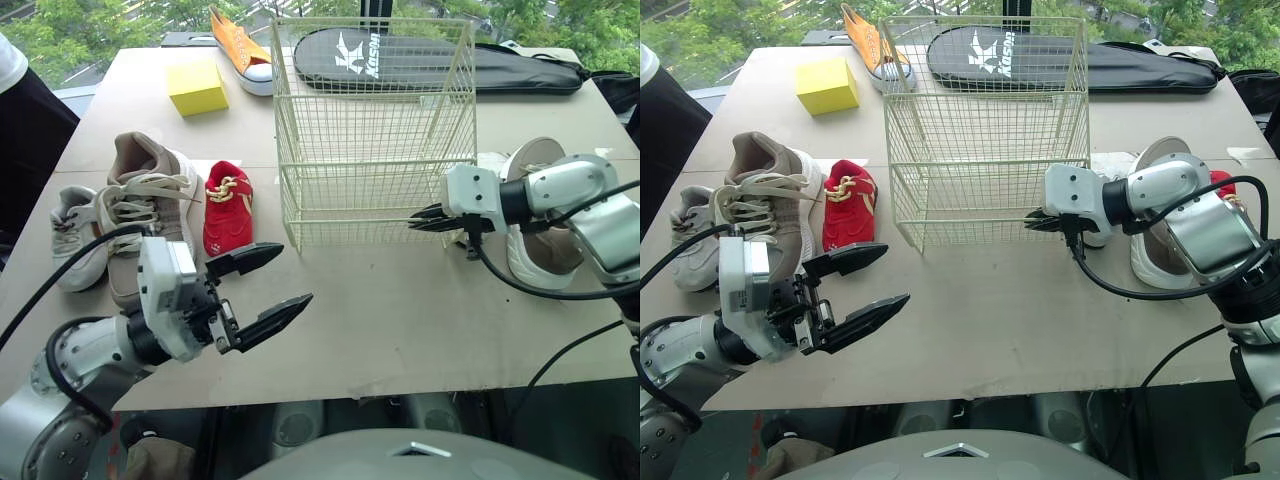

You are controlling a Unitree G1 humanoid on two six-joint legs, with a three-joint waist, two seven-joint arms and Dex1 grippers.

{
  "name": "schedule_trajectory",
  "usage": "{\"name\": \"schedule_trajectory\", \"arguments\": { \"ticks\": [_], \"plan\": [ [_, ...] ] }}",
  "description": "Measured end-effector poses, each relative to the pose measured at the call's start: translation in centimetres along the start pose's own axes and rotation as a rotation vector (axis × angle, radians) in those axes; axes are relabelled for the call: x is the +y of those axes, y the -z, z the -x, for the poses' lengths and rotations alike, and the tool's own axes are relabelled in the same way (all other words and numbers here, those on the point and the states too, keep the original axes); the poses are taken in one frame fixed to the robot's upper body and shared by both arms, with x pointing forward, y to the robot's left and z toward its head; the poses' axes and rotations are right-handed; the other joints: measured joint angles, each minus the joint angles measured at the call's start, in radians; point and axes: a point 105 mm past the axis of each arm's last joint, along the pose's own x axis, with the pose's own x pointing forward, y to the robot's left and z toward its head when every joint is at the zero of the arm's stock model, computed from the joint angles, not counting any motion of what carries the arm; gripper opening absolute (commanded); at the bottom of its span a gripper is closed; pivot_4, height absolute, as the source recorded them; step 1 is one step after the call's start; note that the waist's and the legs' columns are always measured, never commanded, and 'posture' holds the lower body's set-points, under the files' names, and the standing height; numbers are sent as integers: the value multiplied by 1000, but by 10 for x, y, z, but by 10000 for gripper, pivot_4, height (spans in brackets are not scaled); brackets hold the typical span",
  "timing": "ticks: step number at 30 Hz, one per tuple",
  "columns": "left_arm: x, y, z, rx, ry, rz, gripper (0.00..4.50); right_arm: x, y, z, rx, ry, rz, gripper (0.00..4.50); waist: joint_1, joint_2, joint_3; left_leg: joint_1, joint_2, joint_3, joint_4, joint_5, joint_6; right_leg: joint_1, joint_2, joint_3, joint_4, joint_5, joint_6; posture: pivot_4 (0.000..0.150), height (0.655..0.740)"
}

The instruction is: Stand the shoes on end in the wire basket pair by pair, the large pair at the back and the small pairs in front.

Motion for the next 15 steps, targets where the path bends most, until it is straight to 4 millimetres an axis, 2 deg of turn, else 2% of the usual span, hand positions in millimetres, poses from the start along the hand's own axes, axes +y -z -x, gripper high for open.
{"name": "schedule_trajectory", "arguments": {
  "ticks": [7, 15],
  "plan": [
    [-2, 2, 3, 0, -18, 2, 45000, -7, -3, -4, -5, -42, -8, 411, -4, 1, 1, 0, 0, 0, 0, 0, 0, -1, 0, 0, 0, 0, 0, 1500, 7400],
    [-3, 5, 8, 13, -52, 5, 45000, 7, -12, -6, -30, -59, -37, 411, -1, 2, 1, -3, 0, 0, -1, 0, 0, -3, 0, 0, 0, 0, 0, 1500, 7400]
  ]
}}
